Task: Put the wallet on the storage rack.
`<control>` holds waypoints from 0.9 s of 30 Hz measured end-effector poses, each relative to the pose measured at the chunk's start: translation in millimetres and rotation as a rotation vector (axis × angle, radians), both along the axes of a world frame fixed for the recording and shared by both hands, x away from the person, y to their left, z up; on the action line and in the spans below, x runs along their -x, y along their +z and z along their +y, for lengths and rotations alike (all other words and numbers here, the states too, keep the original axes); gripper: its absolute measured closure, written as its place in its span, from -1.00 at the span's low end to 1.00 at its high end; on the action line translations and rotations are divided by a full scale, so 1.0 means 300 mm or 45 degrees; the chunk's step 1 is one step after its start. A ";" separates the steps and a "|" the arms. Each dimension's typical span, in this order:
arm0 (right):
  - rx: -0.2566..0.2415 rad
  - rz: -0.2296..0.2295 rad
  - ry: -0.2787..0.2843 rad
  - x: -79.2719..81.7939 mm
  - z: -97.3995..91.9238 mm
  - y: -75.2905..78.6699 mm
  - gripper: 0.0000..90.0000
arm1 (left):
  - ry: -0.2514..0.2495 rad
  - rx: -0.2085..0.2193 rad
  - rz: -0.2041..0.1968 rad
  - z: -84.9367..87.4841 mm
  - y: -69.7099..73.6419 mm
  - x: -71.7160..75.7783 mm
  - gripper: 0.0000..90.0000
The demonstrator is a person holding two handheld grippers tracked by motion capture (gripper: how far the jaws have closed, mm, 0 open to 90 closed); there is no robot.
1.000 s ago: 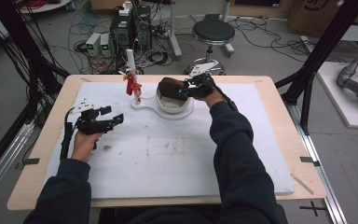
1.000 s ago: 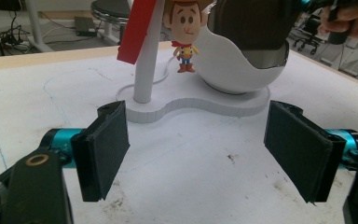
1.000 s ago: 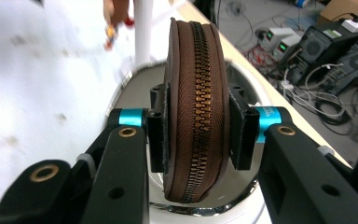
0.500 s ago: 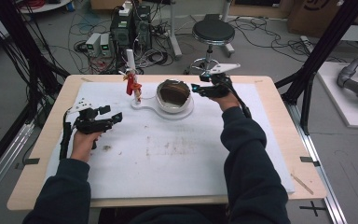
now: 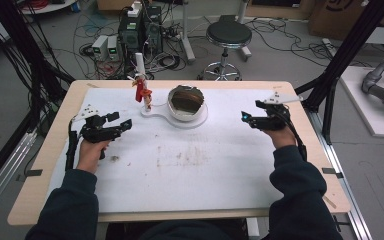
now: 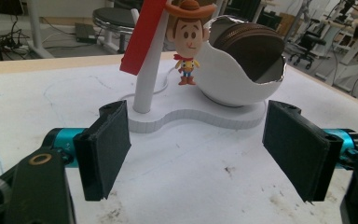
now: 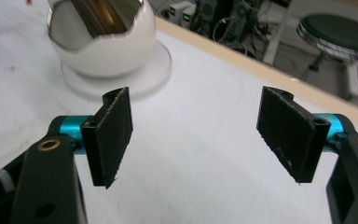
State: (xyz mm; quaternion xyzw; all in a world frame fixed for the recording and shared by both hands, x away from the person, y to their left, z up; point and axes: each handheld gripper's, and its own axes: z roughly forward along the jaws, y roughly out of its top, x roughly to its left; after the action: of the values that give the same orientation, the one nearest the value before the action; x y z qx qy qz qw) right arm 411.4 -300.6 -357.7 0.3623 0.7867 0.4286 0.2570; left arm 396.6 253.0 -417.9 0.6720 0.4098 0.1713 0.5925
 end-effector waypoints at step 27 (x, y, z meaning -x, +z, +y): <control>-0.077 0.028 -0.119 0.150 -0.105 -0.125 -0.46 | 0.025 -0.021 -0.031 -0.004 0.020 0.015 -0.49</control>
State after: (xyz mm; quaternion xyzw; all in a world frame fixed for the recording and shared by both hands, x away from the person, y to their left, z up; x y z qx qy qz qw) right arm 366.4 -332.0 -395.3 0.4111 0.7583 0.4356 0.2571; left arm 391.9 251.8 -412.1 0.6707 0.4077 0.1885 0.5902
